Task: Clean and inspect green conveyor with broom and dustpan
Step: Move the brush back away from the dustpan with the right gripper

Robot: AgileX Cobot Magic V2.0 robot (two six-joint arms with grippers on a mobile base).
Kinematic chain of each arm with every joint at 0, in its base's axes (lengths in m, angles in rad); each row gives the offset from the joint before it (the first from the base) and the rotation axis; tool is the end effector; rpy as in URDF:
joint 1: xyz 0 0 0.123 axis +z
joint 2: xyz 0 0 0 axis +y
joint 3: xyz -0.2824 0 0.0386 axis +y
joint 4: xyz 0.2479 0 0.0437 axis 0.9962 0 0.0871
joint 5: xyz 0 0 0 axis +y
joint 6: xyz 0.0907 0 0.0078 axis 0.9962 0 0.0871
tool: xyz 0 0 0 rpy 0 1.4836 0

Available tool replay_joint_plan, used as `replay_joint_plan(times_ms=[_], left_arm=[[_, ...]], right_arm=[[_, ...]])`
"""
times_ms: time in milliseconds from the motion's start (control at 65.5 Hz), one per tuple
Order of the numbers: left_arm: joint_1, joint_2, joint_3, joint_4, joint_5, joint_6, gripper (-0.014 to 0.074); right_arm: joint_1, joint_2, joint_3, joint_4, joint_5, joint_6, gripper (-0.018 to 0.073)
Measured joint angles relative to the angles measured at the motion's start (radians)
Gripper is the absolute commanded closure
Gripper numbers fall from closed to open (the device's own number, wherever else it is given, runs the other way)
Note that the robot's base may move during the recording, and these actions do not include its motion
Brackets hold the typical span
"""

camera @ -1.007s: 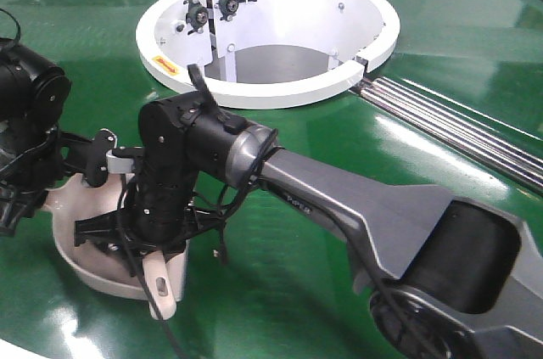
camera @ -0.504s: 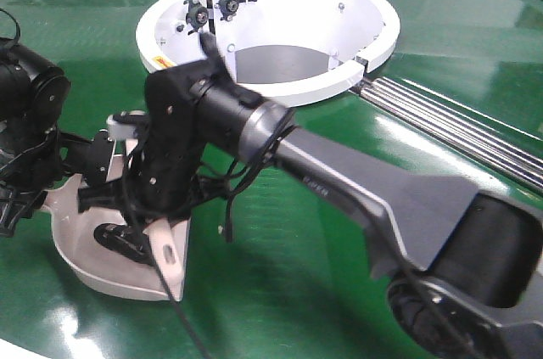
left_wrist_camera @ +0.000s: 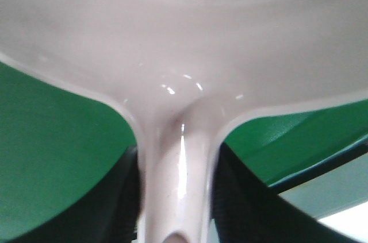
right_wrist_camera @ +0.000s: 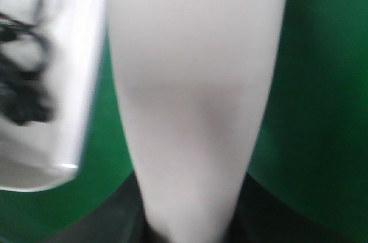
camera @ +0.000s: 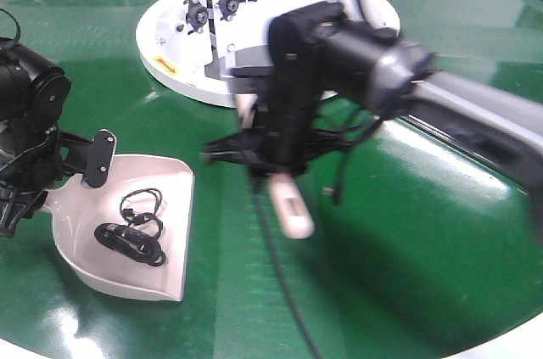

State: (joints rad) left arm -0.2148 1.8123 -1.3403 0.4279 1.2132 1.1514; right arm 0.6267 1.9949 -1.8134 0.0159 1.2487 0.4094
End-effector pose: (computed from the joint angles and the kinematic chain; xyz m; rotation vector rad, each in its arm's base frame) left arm 0.3456 -0.0392 0.2303 -1.9984 -2.0952 -0.5039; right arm 0.3422 0.2495 0.2740 -0.3146 2.9288 0.1869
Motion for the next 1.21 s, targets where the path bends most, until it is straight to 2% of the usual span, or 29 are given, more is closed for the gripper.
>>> replay_joint_plan(times_ms=[168, 366, 778, 1007, 1206], left_arm=[[0.0, 0.0, 0.0, 0.0, 0.0, 0.0, 0.0603], [0.0, 0.0, 0.0, 0.0, 0.0, 0.0, 0.0603], [0.0, 0.0, 0.0, -0.001, 0.0, 0.0, 0.0603], [0.0, 0.0, 0.0, -0.001, -0.001, 0.0, 0.0603], [0.0, 0.0, 0.0, -0.001, -0.001, 0.0, 0.0603]], right_arm=[[-0.065, -0.123, 0.177, -0.095, -0.001, -0.034, 0.0561], [-0.177, -0.243, 0.357, -0.114, -0.009, -0.112, 0.0561], [-0.412, -0.434, 0.658, 0.001, -0.149, -0.35, 0.0561], [-0.435, -0.437, 0.706, 0.025, -0.213, -0.409, 0.0561], [-0.435, -0.437, 0.706, 0.025, -0.224, -0.409, 0.0561]])
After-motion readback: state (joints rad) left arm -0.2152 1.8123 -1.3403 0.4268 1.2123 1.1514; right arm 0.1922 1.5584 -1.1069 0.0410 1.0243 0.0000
